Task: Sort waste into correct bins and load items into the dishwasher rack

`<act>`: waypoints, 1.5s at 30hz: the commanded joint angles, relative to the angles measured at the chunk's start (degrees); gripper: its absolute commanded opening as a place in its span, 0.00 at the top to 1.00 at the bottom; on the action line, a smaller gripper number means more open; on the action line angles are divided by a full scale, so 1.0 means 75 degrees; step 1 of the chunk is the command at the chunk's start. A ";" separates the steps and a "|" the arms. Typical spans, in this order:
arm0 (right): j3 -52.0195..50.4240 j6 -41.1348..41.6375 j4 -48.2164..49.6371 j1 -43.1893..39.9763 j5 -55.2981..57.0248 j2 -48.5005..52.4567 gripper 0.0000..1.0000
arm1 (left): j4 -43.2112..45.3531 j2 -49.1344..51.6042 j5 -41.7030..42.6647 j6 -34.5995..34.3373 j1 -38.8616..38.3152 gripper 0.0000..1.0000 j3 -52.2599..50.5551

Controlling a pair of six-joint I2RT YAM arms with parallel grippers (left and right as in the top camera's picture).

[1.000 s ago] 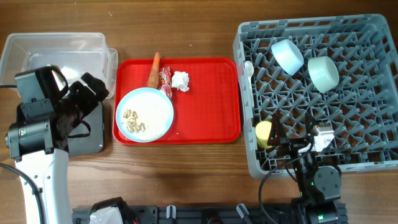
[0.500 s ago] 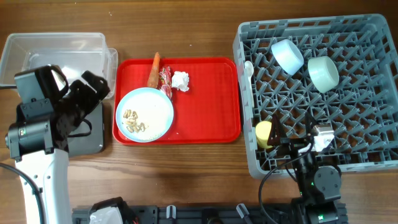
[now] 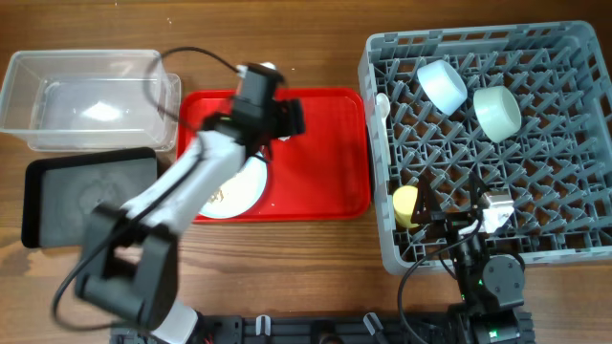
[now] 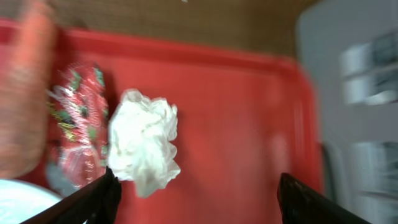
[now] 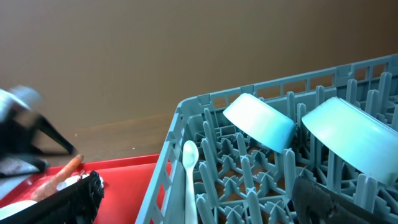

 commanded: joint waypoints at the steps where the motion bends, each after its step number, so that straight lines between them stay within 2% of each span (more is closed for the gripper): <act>1: -0.0009 0.0122 0.0020 -0.0032 -0.0044 -0.0061 0.00 | 0.0734 0.1067 -0.1970 0.0207 -0.0411 0.23 -0.0006; 3: -0.0009 0.0122 0.0020 -0.0032 -0.0044 -0.0061 0.00 | 0.0866 0.1419 -0.1955 0.0154 -0.0425 0.29 -0.0006; 7: -0.0009 0.0119 0.0020 -0.0032 -0.0044 -0.0061 0.00 | 0.0883 0.1719 -0.1947 0.0122 -0.0425 0.55 -0.0006; 9: -0.0009 0.0119 0.0020 -0.0032 -0.0044 -0.0061 0.00 | 0.0807 0.1559 -0.1871 0.0122 -0.0425 0.74 0.0067; 12: -0.0009 0.0122 0.0020 -0.0032 -0.0044 -0.0061 0.00 | 0.0417 0.1032 -0.1550 0.0087 -0.0420 0.96 0.0323; 15: -0.0009 0.0122 0.0020 -0.0032 -0.0044 -0.0061 0.00 | -0.0032 0.0291 -0.1183 0.0032 -0.0417 0.96 0.0662; 21: -0.0009 0.0119 0.0020 -0.0032 -0.0044 -0.0061 0.00 | -0.0868 -0.1550 -0.1355 -0.0082 0.0047 0.96 0.0892; 25: -0.0009 0.0119 0.0020 -0.0032 -0.0044 -0.0058 0.00 | -0.1629 -0.2229 -0.2192 -0.0306 0.1358 0.96 0.0892; 31: -0.0009 0.0122 0.0020 -0.0032 -0.0044 -0.0061 0.00 | -0.1731 -0.1673 -0.1842 -0.0542 0.3649 0.96 0.0886; 33: -0.0009 0.0122 0.0020 -0.0032 -0.0044 -0.0061 0.00 | -0.1358 -0.1306 -0.1830 -0.0536 0.4092 0.92 0.0886; 34: -0.0009 0.0119 0.0020 -0.0032 -0.0044 -0.0061 0.00 | -0.1215 -0.1209 -0.1824 -0.0536 0.4199 0.84 0.0886; 36: -0.0009 0.0119 0.0020 -0.0032 -0.0044 -0.0061 0.00 | -0.0717 -0.1043 -0.1428 -0.0417 0.4436 0.32 0.0886; 37: -0.0009 0.0119 0.0020 -0.0032 -0.0044 -0.0061 0.00 | -0.0624 -0.1035 -0.1239 -0.0358 0.4462 0.17 0.0886; 38: -0.0009 0.0122 0.0020 -0.0032 -0.0044 -0.0061 0.00 | -0.0554 -0.1035 -0.0935 -0.0213 0.4468 0.12 0.0886; 41: -0.0009 0.0125 0.0020 -0.0032 -0.0044 -0.0061 0.00 | -0.0717 -0.1035 -0.0163 -0.0154 0.4284 0.09 0.0895; 44: -0.0009 0.0119 0.0020 -0.0032 -0.0044 -0.0061 0.00 | -0.1236 -0.1032 -0.0050 -0.0099 0.3861 0.11 0.0892; 45: -0.0009 0.0117 0.0020 -0.0032 -0.0044 -0.0061 0.00 | -0.1411 -0.1017 0.0090 -0.0003 0.3681 0.17 0.0892</act>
